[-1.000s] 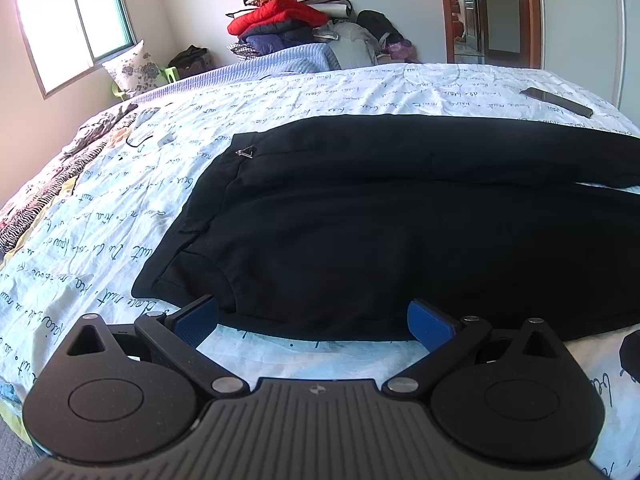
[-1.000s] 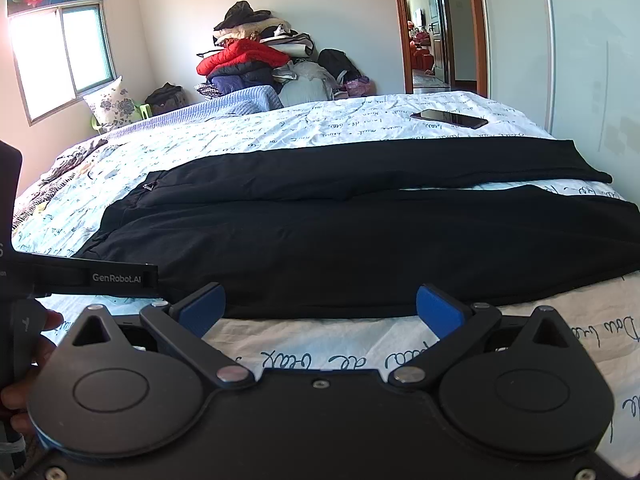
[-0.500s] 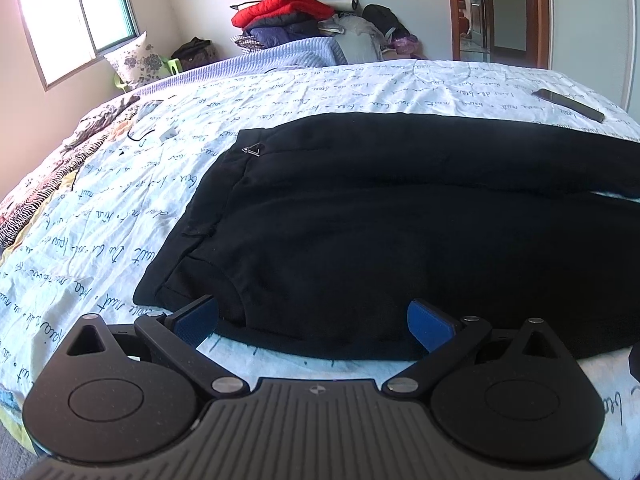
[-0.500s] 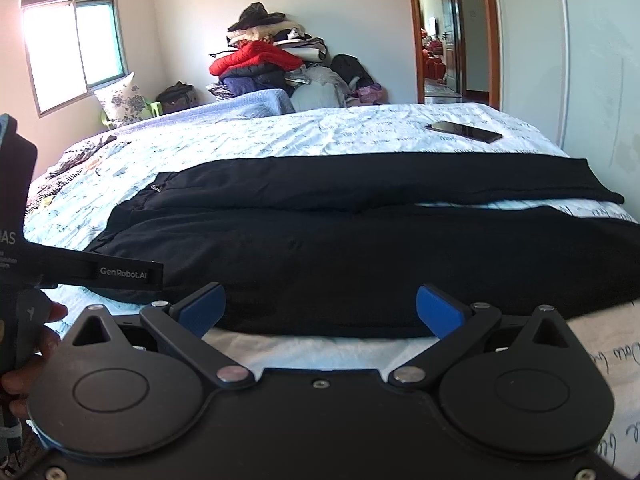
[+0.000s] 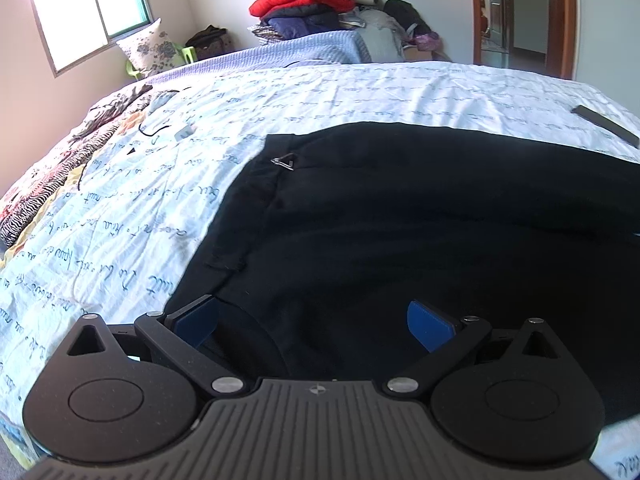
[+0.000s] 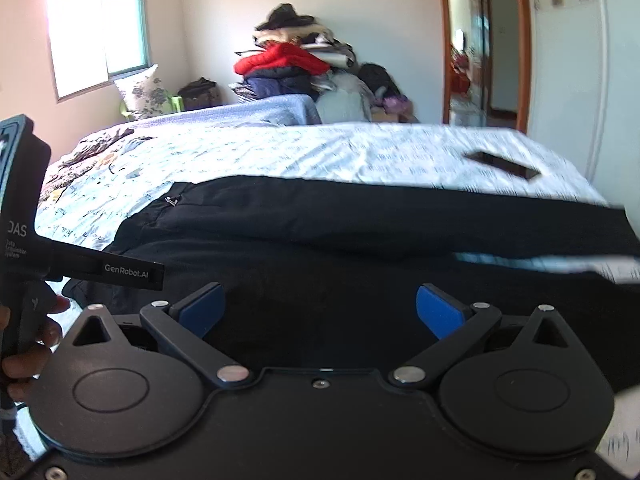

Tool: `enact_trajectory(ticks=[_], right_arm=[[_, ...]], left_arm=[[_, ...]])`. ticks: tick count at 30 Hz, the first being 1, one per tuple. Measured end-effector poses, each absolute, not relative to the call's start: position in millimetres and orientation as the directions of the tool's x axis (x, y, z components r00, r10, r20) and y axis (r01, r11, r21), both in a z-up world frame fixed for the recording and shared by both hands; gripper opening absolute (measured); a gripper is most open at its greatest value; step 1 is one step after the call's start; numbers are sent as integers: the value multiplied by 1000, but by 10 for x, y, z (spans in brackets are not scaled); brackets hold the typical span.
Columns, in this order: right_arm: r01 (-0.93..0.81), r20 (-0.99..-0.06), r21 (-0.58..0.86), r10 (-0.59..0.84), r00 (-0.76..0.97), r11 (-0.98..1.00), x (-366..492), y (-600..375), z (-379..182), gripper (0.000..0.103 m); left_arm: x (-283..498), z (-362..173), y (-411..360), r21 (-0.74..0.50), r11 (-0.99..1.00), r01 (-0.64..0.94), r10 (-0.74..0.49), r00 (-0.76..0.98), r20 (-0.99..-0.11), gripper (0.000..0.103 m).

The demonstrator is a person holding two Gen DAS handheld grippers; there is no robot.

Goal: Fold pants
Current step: 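Lower the right tool onto the trouser waistband and close it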

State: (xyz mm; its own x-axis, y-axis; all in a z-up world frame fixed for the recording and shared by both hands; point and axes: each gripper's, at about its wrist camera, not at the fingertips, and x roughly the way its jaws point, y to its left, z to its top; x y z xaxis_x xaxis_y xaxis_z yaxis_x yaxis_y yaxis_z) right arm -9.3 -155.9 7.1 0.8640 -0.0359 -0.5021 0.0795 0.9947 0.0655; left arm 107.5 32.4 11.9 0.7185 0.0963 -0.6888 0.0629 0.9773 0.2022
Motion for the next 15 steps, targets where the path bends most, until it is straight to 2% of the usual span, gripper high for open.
enact_trajectory(ticks=[4,15], right_arm=[[34,-496,-10,-35,868,999,122,-1493,123,103],[-49,-495,-82,2,869,995,678,-1480,233,103]], left_arm=[[1239,120,400,215,975,47,118,714,-690,103],[1639,130,529,250,968,31,154,714,-683,103]])
